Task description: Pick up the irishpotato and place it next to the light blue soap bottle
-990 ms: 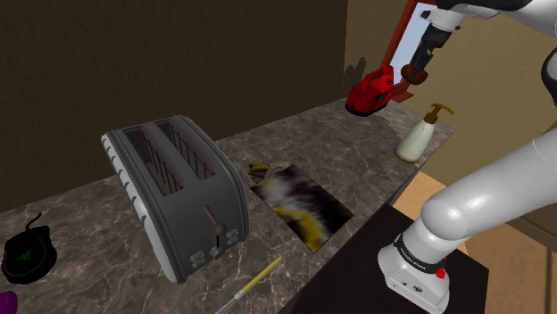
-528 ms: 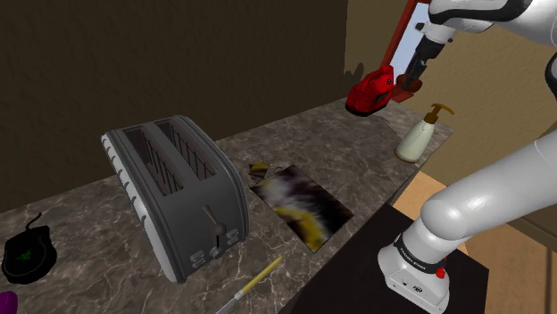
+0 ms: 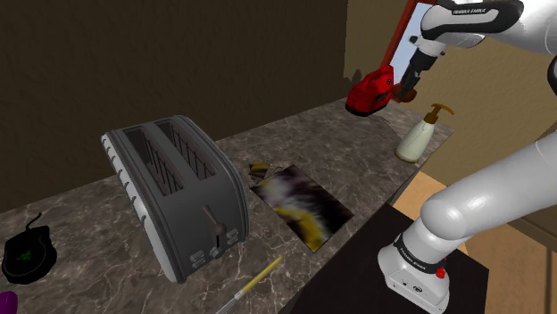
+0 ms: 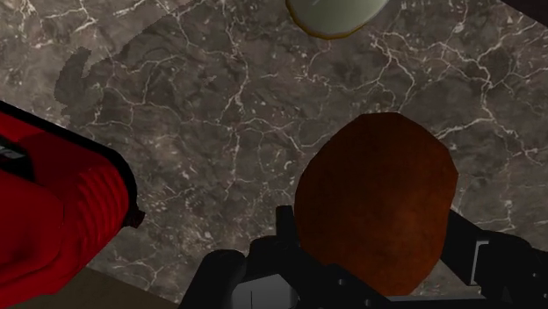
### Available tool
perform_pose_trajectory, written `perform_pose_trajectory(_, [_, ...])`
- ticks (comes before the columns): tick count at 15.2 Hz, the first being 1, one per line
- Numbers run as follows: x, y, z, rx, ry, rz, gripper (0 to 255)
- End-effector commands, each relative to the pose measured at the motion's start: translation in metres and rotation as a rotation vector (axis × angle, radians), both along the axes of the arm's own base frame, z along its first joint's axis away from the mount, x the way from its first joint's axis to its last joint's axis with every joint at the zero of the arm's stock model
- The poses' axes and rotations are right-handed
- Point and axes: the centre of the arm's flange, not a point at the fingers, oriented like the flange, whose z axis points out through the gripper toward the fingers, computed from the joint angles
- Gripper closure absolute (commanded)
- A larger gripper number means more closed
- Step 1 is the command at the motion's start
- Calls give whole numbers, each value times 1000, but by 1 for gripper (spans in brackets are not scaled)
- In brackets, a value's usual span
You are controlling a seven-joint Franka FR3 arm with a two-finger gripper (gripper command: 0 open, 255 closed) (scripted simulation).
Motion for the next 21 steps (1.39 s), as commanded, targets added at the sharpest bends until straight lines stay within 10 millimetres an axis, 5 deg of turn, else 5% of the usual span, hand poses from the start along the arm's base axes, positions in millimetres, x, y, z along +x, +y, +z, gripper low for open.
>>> perform_pose_trajectory(1, [0,0,-12,0,0,0,255])
perform_pose_trajectory(21, [0,0,-118,0,0,0,255])
